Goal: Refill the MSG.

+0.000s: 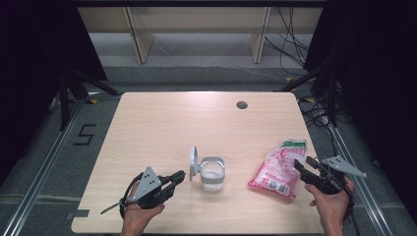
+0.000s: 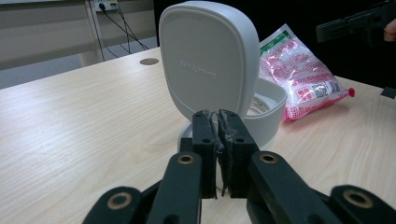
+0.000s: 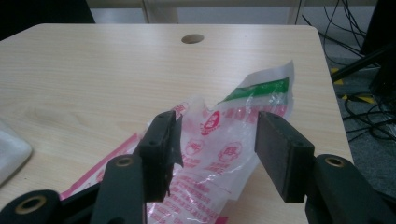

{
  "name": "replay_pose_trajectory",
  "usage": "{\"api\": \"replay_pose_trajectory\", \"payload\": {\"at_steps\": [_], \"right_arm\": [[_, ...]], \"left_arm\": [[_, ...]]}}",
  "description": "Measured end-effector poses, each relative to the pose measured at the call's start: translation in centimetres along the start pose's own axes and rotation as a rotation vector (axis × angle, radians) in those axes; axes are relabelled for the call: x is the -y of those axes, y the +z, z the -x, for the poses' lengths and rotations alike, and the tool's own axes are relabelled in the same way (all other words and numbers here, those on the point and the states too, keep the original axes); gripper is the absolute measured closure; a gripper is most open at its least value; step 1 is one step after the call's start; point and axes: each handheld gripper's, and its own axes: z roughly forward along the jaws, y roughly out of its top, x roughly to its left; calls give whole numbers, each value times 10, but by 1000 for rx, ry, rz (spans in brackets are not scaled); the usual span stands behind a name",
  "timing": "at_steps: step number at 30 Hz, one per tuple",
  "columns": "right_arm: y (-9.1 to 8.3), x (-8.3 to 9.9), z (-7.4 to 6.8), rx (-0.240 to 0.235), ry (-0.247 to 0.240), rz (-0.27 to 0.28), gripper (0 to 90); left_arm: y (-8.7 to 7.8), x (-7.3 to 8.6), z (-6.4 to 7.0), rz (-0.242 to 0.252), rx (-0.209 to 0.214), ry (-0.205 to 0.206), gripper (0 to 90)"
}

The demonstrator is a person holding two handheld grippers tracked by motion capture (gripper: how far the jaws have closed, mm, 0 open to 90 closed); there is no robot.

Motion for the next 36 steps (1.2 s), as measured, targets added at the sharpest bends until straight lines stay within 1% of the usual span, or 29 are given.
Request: {"api": "replay_pose_trajectory", "payload": {"at_steps": [1,2,3,5,8,9,10,11,12,13,14,15,17,18,19,20,21,23,24,25,26,27,29,30,31,32,33,34,36], "right_arm": [[0,0,-2,-4,-2,6,487],[0,-1,-1,-20,-47,14,478],[-1,0,-6,-20,-24,4,468],[0,0,-11,-64,-48,4,463],[-1,1,-22,-95,-97,-14,460],[-1,1,-27,-122,-102,-16,459],[-2,3,-31,-108,-83,-10,458],[-1,3,-33,-128,-119,-2,457],[-2,4,-36,-131,-125,-11,456],[-3,6,-42,-143,-99,-16,456],[-3,8,-44,-156,-100,-21,453],[-1,9,-45,-160,-140,-16,453],[1,12,-49,-159,-137,-22,453],[-1,14,-53,-166,-121,-49,453],[0,14,-52,-174,-164,-53,453],[2,16,-56,-176,-131,-40,453],[1,15,-55,-181,-166,-51,453],[1,17,-60,-190,-141,-59,452],[1,17,-60,-202,-152,-59,453],[2,17,-61,-189,-162,-59,453],[1,18,-62,-199,-173,-67,452],[3,18,-61,-201,-195,-47,452],[2,20,-65,-207,-191,-71,450],[2,20,-66,-207,-204,-72,448],[3,21,-68,-209,-198,-70,447],[3,22,-68,-224,-201,-79,446],[4,23,-71,-213,-198,-73,445],[5,23,-70,-214,-215,-73,445],[3,25,-74,-228,-187,-89,442]], "left_arm": [[0,-1,-1,-13,-4,7,857],[3,-1,-1,-11,-8,-13,859],[4,-1,-2,-8,-8,-18,863],[6,-1,-4,-14,-13,-18,868],[6,-4,-7,-12,-15,-10,881],[6,-4,-7,-9,-19,-15,886],[6,-5,-7,-11,-21,-23,886],[7,-6,-9,-4,-16,-14,886],[7,-7,-11,-9,-21,-14,886],[8,-7,-10,-8,-28,-31,889],[8,-8,-11,-10,-31,-28,890],[9,-8,-12,-7,-36,-32,891],[9,-10,-14,-12,-37,-14,891],[9,-10,-15,-8,-40,-14,891],[9,-11,-15,-7,-40,-12,892],[9,-12,-15,1,-37,-19,892],[9,-13,-15,-8,-43,-14,892],[8,-15,-14,-7,-49,-6,892],[9,-15,-14,-1,-41,-2,892],[8,-16,-13,-3,-45,-4,892],[9,-17,-14,-6,-42,8,892],[10,-18,-13,-5,-33,-10,892],[12,-20,-14,7,5,-4,892],[13,-20,-13,8,2,-19,892],[14,-21,-13,-2,0,-6,892],[15,-22,-12,0,4,-16,893],[15,-23,-12,-2,6,-8,893],[16,-24,-11,0,11,-3,893],[17,-26,-10,10,18,-1,893]]}}
